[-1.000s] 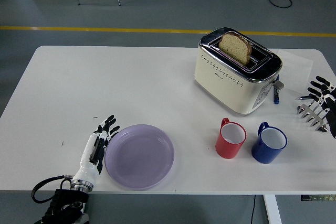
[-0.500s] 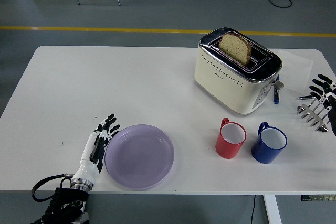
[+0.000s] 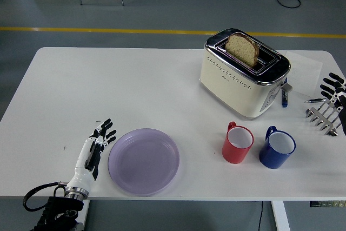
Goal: Push plate across desktop,pick up the break from the machine,place the break in the plate
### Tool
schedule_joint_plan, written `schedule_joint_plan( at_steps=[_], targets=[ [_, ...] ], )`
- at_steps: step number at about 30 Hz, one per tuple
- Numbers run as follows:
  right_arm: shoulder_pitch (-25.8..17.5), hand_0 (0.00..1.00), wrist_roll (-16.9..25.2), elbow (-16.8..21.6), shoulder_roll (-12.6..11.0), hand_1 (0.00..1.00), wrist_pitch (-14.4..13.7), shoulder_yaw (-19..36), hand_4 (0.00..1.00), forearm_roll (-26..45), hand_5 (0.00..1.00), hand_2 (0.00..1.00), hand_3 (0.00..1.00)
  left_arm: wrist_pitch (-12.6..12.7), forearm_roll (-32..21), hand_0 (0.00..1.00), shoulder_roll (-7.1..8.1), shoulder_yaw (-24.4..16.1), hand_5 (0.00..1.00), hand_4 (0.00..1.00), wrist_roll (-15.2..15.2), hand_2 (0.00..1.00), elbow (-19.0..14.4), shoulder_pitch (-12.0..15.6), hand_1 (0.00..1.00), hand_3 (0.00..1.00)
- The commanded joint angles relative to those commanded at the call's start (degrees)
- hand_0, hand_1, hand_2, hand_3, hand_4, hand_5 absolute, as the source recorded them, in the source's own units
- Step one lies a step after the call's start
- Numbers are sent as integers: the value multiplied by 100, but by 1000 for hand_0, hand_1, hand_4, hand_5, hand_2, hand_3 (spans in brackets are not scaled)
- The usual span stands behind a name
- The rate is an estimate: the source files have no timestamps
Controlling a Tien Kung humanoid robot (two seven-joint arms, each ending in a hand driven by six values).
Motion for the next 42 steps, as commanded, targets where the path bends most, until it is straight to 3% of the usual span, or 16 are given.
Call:
schedule_joint_plan(
  at_steps=[15, 42],
  targets=[
    [52, 858, 1, -7, 38, 773, -2, 1, 506, 10, 534, 776, 789, -83, -121, 813, -59, 264, 998, 534, 56, 935, 132, -189, 853, 926],
    [171, 858, 3, -17, 77, 773, -8, -54, 506, -1, 533, 776, 788, -314, -615, 806, -174, 844, 998, 540, 137, 932, 479, -824, 849, 922]
  ],
)
